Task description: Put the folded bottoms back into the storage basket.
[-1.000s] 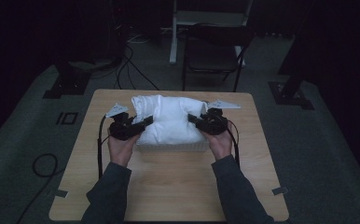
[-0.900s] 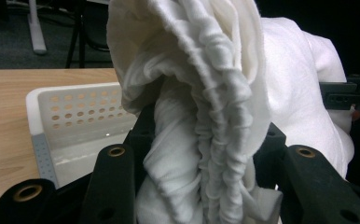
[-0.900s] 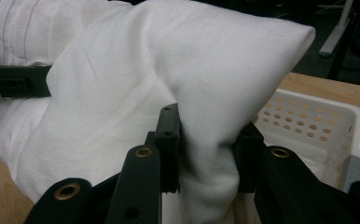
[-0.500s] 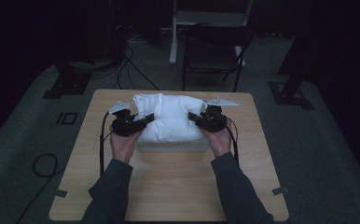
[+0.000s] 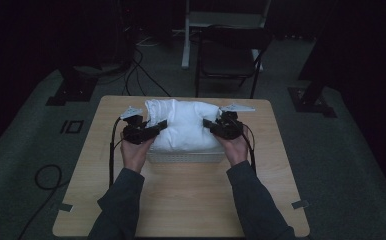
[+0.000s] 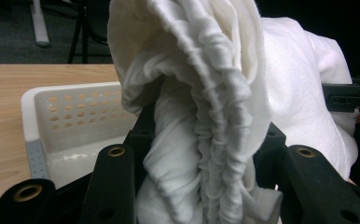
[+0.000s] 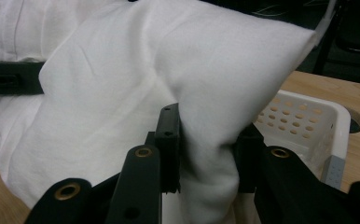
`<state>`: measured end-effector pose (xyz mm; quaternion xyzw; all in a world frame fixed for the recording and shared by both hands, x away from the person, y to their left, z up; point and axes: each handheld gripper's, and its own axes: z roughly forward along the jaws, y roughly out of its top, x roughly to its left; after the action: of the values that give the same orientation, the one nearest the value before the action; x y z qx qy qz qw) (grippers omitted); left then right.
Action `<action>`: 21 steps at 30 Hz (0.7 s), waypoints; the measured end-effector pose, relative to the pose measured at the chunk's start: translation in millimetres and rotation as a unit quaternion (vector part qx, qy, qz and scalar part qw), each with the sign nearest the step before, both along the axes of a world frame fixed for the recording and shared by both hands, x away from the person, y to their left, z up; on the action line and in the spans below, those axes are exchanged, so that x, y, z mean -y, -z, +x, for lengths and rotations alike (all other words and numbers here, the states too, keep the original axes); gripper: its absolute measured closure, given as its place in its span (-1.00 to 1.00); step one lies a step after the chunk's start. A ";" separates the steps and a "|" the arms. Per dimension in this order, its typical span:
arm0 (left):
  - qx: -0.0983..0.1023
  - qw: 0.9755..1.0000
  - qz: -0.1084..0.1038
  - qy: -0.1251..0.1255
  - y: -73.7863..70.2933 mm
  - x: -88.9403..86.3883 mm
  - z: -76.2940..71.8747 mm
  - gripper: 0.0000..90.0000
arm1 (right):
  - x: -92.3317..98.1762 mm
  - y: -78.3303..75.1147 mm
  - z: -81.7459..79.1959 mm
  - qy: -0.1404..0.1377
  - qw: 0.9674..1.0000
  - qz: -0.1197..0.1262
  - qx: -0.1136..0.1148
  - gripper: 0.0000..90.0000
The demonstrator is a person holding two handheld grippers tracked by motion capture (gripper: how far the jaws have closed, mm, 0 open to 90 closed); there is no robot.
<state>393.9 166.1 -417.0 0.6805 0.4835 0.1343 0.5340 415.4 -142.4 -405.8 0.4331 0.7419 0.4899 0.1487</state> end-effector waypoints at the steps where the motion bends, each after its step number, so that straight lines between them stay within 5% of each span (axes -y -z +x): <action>1: -0.001 1.000 -0.002 -0.001 0.0 0.2 1.0 0.22 | -0.1 0.2 0.8 0.001 1.000 0.002 -0.001 0.56; 21: -0.012 1.000 -0.002 -0.011 3.4 4.7 16.6 0.23 | -1.4 5.7 15.7 0.016 1.000 -0.004 -0.007 0.57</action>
<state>410.4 161.3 -420.5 0.6754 0.4977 0.1314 0.5282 431.1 -141.0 -411.5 0.4477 0.7378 0.4813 0.1535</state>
